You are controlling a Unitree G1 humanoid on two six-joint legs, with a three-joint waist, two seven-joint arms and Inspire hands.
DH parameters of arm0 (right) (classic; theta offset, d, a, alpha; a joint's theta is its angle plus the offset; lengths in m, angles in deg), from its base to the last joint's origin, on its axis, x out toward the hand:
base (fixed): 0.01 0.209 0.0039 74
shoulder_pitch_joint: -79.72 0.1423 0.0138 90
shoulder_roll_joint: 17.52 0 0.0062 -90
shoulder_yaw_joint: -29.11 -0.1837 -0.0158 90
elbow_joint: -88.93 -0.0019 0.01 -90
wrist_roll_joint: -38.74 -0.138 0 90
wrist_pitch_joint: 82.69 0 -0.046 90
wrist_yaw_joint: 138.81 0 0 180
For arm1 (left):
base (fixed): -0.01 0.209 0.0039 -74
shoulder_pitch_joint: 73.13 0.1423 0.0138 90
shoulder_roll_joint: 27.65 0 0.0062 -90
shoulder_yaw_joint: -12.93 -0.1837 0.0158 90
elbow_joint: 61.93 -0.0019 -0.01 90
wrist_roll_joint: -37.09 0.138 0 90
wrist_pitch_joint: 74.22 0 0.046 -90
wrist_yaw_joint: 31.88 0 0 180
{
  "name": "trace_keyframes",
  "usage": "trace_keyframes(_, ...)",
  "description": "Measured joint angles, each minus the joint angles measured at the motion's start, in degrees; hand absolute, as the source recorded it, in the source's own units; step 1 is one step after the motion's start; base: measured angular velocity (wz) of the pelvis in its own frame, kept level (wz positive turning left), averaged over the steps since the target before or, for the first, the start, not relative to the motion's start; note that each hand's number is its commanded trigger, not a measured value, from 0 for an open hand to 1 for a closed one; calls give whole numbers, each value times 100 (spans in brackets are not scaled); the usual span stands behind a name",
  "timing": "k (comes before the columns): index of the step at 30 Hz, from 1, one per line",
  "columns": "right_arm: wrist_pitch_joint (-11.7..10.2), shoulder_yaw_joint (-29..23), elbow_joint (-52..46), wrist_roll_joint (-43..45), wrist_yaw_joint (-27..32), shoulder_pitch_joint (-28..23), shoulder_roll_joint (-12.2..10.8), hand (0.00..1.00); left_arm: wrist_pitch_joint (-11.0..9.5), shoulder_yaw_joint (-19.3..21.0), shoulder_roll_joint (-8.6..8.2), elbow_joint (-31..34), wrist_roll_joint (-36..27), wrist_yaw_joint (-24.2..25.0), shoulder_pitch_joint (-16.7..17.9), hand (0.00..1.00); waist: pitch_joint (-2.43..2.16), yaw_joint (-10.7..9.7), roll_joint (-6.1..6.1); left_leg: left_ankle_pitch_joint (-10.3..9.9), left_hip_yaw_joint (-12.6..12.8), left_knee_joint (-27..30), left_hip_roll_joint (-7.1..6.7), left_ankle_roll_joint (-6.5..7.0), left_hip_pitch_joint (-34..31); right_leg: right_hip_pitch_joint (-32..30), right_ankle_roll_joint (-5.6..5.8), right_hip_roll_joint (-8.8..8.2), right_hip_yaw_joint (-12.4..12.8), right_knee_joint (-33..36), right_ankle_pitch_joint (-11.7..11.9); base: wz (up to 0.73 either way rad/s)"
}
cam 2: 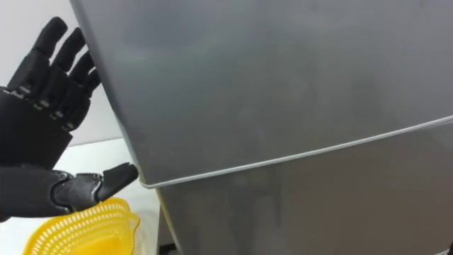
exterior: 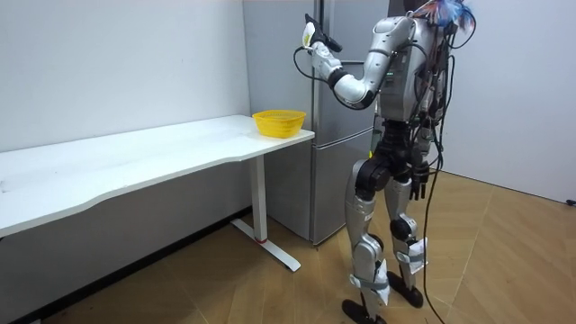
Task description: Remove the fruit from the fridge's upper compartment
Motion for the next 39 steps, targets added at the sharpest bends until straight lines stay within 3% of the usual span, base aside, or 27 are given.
trace_keyframes(4,5,1,-22,1,-1,8,12,0,10,-7,3,1,-329,229,0,0,-21,-7,38,0,9,1,1,0,-7,-43,0,0,8,9,0,-4)
trace_keyframes(10,123,1,-27,-27,-96,5,48,0,236,-217,18,0,-353,610,0,0,-64,-39,102,1,-26,-47,1,0,66,-7,0,4,-3,18,0,-3)
trace_keyframes(20,124,1,-28,-27,-104,26,67,0,366,-228,23,0,-353,945,0,0,-13,-24,21,1,-84,-113,13,0,197,32,0,14,-9,98,0,0)
trace_keyframes(21,124,1,-27,-27,-105,21,67,0,370,-234,25,0,-353,979,0,18,-8,-24,14,1,-165,-114,16,0,204,21,0,18,-15,145,0,0)
trace_keyframes(23,123,1,-23,-28,-102,17,76,0,371,-276,25,0,-353,985,0,78,-16,-4,45,10,-294,-163,67,2,264,-127,-1,39,-39,441,-2,-16)
trace_keyframes(24,111,2,-11,-37,-101,22,74,0,368,-326,38,-3,-351,967,1,100,1,29,158,29,-734,-266,260,8,363,-469,-13,131,-30,1002,-156,-37)
trace_keyframes(25,102,2,-15,-44,-96,32,44,0,366,-318,61,-4,-352,942,1,100,-10,39,269,28,-984,-297,346,6,384,-659,-79,224,169,992,-217,-70)
trace_keyframes(26,52,7,-27,-19,-103,150,-37,0,341,-145,110,-5,-370,871,-6,100,-40,61,120,14,-1138,-283,391,-15,350,-1050,-262,336,382,496,17,-44)
trace_keyframes(27,60,14,-45,-9,-88,205,-36,0,339,20,23,-74,-394,813,11,100,-45,-115,156,-51,-1073,-232,501,-134,294,-995,-378,387,117,494,420,-15)
trace_keyframes(28,77,15,-38,-35,-79,170,-35,0,360,28,28,-82,-394,782,-3,100,-26,-194,124,-39,-929,-219,508,-158,292,-900,-380,382,19,442,424,51)
trace_keyframes(29,138,16,-7,-89,-71,86,16,0,397,24,37,-86,-415,763,-9,100,-11,-241,106,-37,-596,-217,510,-161,321,-773,-378,382,-9,368,423,59)
trace_keyframes(30,239,10,-2,-89,-76,46,69,0,413,4,69,-79,-432,774,-9,100,4,-245,93,-28,-303,-246,508,-171,340,-724,-375,385,58,360,421,52)
trace_keyframes(31,265,10,-2,-79,-80,46,84,0,427,-14,83,-75,-431,768,-10,96,-11,-243,115,-11,-201,-259,507,-194,356,-720,-368,385,149,357,418,40)
trace_keyframes(32,296,7,-2,-54,-87,85,88,0,450,-69,90,-73,-431,741,-20,91,-22,-239,124,-5,-131,-309,496,-204,389,-722,-337,384,198,351,409,15)
trace_keyframes(34,293,8,5,-49,-101,144,69,0,452,-241,91,-43,-432,740,-23,70,-19,-155,77,-5,-113,-296,451,-204,388,-718,-316,390,154,301,414,-6)
trace_keyframes(37,261,15,-21,-56,-66,280,72,0,551,-361,93,-40,-435,713,-23,66,-23,-131,74,-6,-103,-288,407,-202,388,-657,-284,358,138,260,417,3)
trace_keyframes(38,233,15,-16,-56,-58,311,70,0,569,-362,95,-43,-435,681,-23,52,-28,-136,83,-6,-64,-283,397,-202,388,-656,-267,345,143,259,406,0)
trace_keyframes(39,227,15,-16,-55,-53,317,65,0,569,-355,95,-44,-434,662,-23,22,-33,-136,91,-6,4,-267,395,-202,381,-657,-263,339,144,241,404,0)
